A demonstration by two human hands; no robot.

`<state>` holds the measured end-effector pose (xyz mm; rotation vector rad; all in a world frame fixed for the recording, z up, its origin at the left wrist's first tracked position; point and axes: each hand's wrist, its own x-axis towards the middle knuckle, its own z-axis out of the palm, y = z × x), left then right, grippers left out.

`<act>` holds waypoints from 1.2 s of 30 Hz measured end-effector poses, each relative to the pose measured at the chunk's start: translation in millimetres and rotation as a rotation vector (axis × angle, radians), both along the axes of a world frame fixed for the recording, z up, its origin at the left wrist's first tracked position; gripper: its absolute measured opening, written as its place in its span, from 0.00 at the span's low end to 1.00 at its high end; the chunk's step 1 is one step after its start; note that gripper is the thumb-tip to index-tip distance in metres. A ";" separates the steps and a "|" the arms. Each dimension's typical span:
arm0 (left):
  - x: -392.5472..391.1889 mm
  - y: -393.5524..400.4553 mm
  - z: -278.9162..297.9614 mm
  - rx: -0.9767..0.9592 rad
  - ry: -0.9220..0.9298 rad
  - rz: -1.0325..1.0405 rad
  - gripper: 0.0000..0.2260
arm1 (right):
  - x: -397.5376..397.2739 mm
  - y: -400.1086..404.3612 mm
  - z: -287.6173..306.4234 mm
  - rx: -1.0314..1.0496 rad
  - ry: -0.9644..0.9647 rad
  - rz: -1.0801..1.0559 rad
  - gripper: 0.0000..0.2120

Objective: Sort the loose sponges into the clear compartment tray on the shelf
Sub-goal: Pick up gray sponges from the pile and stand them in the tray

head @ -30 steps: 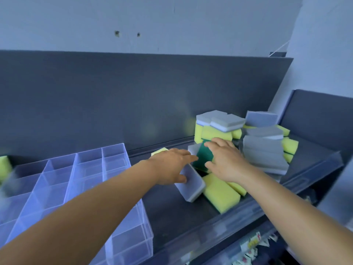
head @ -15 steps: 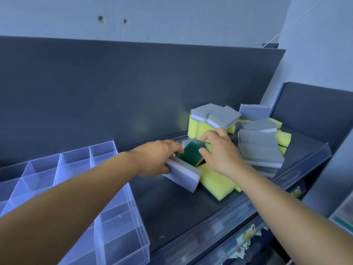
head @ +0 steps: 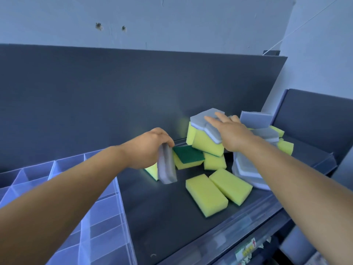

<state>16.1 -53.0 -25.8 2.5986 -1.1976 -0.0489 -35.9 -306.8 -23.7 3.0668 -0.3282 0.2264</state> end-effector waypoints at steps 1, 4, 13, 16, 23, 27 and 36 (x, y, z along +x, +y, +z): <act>-0.5 0.1 0.3 -0.023 0.028 0.021 0.23 | 2.5 -2.1 2.0 -0.047 0.023 0.018 0.43; -0.7 0.8 -1.8 -0.103 0.035 0.056 0.11 | 6.3 -6.6 8.3 -0.125 0.045 0.050 0.39; -8.6 13.5 4.0 -0.263 0.034 0.279 0.27 | -9.9 44.2 37.8 0.167 -0.168 0.200 0.29; -14.8 27.1 10.9 -0.313 0.019 0.369 0.23 | -19.0 71.0 38.8 0.412 -0.128 0.279 0.38; -43.6 80.6 22.4 -0.526 0.003 0.505 0.10 | -12.9 127.9 30.3 0.584 -0.083 0.396 0.17; -59.8 116.2 28.5 -0.548 -0.002 0.555 0.10 | -15.2 164.5 35.2 0.589 -0.105 0.456 0.13; -94.2 247.6 38.5 -0.407 -0.149 0.678 0.05 | -28.8 294.6 45.2 0.630 -0.131 0.622 0.15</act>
